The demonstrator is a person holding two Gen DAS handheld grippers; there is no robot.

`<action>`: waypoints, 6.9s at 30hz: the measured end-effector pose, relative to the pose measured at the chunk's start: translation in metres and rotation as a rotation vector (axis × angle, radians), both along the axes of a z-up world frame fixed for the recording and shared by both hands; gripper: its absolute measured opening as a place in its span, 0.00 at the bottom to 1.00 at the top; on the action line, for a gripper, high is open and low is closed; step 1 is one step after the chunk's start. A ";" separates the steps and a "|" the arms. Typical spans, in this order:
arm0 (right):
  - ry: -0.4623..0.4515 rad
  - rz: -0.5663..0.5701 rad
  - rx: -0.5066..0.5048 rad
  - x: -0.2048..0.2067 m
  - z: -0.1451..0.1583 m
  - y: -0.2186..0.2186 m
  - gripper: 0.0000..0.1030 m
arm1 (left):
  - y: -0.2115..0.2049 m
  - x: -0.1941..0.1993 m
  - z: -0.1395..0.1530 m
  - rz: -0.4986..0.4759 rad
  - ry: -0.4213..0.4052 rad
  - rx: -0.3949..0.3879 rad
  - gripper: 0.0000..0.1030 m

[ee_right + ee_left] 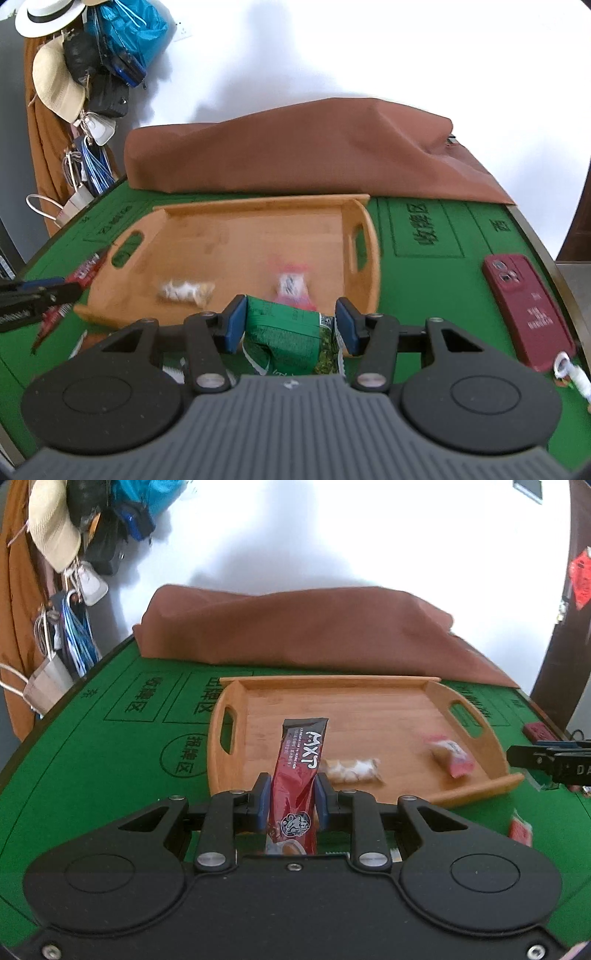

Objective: Organize snacks
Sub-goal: 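Carry both snacks onto the wooden tray and open both tools, then lift both tools away from the tray toward the snack pile, then lower the open left tool toward the red chocolate bar, then grasp the red chocolate bar with the left tool while the right tool grasps the red chip bag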

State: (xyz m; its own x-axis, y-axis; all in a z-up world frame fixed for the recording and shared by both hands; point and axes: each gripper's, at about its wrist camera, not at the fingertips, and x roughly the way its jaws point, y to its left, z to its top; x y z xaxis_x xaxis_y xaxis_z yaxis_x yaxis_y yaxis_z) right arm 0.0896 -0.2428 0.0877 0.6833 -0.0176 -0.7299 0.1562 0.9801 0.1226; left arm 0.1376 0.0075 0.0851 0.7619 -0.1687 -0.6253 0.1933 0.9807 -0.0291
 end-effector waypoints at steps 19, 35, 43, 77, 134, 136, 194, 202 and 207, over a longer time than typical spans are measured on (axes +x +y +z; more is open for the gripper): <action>0.171 0.086 0.000 0.110 -0.056 0.048 0.54 | -0.005 0.098 -0.046 0.097 0.168 0.010 0.23; 0.207 0.067 -0.014 0.126 -0.077 0.044 0.54 | -0.019 0.124 -0.059 0.080 0.158 0.027 0.23; 0.208 0.071 -0.026 0.129 -0.078 0.047 0.54 | -0.029 0.144 -0.061 0.082 0.173 0.035 0.24; 0.119 0.130 -0.024 0.090 -0.047 0.052 0.86 | -0.014 0.075 -0.029 0.022 0.008 0.053 0.85; 0.063 0.330 -0.179 -0.075 -0.062 0.090 1.00 | 0.045 -0.085 -0.083 0.004 0.011 0.060 0.91; 0.067 0.333 -0.183 -0.074 -0.063 0.092 1.00 | 0.047 -0.084 -0.083 0.003 0.018 0.045 0.89; 0.032 0.261 -0.119 -0.082 -0.049 0.094 0.70 | 0.035 -0.101 -0.071 -0.006 0.039 0.039 0.22; 0.031 0.222 -0.027 -0.081 -0.041 0.078 0.68 | 0.037 -0.101 -0.063 0.006 0.022 0.034 0.22; 0.011 0.206 -0.008 -0.079 -0.033 0.071 0.68 | 0.035 -0.098 -0.058 0.003 0.006 0.034 0.22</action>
State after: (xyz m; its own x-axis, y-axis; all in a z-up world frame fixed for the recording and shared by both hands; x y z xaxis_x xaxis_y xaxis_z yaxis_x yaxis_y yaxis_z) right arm 0.0111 -0.1720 0.0547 0.6650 0.1160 -0.7377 -0.0468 0.9924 0.1139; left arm 0.0394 0.0425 0.0273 0.7586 -0.1452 -0.6352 0.1906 0.9817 0.0033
